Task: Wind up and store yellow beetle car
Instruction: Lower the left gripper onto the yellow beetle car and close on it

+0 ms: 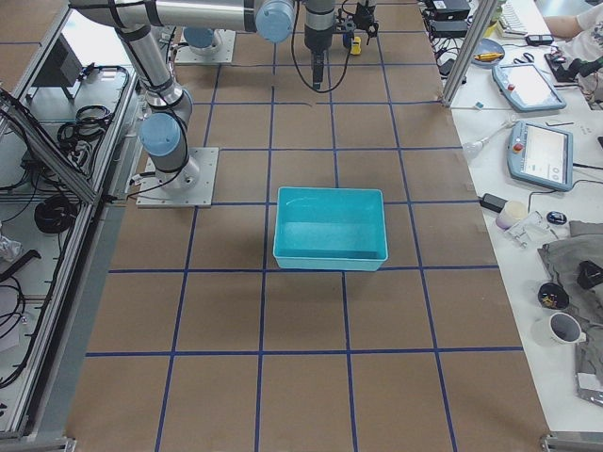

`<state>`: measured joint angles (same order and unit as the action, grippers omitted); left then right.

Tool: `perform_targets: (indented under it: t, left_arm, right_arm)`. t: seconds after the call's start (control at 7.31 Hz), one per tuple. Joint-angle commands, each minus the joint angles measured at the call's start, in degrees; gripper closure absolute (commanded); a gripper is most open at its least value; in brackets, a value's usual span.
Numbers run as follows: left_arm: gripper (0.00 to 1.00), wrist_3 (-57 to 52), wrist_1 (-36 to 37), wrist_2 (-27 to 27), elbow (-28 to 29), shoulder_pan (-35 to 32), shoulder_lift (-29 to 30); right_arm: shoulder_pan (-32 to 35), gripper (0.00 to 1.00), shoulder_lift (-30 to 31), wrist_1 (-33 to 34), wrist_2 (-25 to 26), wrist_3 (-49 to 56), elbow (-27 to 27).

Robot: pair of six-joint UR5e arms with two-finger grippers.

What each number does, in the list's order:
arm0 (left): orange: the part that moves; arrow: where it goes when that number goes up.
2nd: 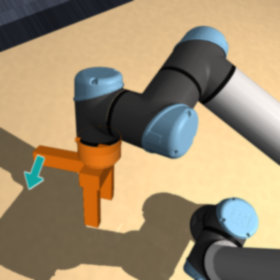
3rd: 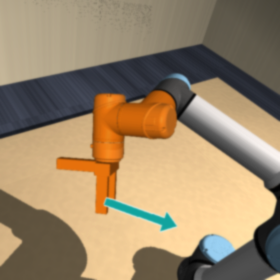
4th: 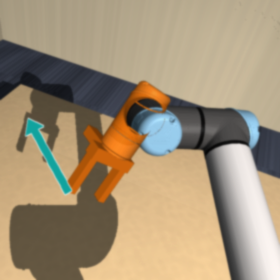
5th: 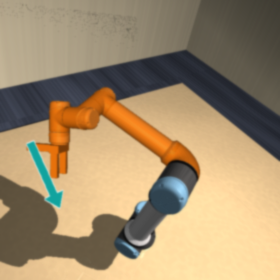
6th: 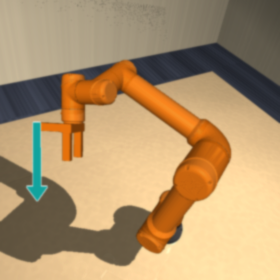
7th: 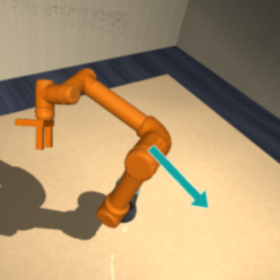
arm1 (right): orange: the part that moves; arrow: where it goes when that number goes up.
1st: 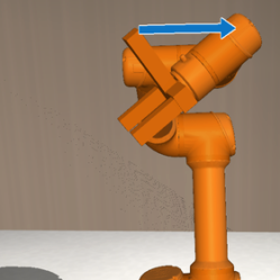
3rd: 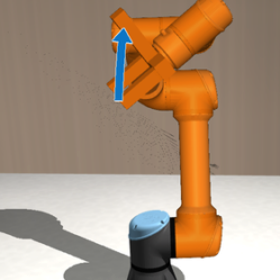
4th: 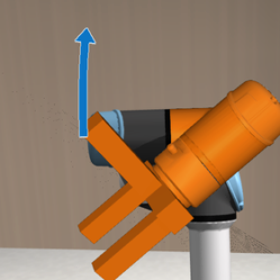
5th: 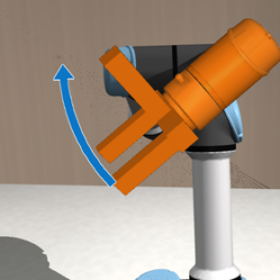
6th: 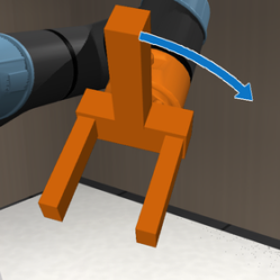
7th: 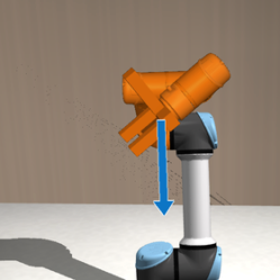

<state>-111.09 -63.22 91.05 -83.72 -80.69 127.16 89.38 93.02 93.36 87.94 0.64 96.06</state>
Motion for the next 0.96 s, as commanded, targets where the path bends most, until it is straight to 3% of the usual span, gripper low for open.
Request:
perform_targets:
  t: [0.0,0.41,0.55,0.68,0.82]
  left_arm:
    - [0.22,0.0,1.3,0.1,-2.1,0.3,-1.0]
    - [0.23,0.2,3.2,-0.3,-4.1,1.5,-1.7]
    - [0.31,0.2,3.3,-0.4,-4.0,1.5,-1.8]
    - [0.44,0.4,3.6,-0.6,-4.0,1.5,-1.7]
    - [0.73,0.4,3.9,-0.6,-3.9,1.5,-1.7]
  right_arm:
    - [0.0,0.00,0.2,0.1,0.0,0.1,0.0]
    - [0.0,0.00,0.1,0.1,0.6,0.0,0.0]
    - [-0.1,0.00,0.0,0.1,0.7,0.1,0.0]
    - [0.0,0.00,0.1,0.1,0.6,0.0,0.0]
    - [0.0,0.00,0.2,0.1,0.7,0.1,0.0]
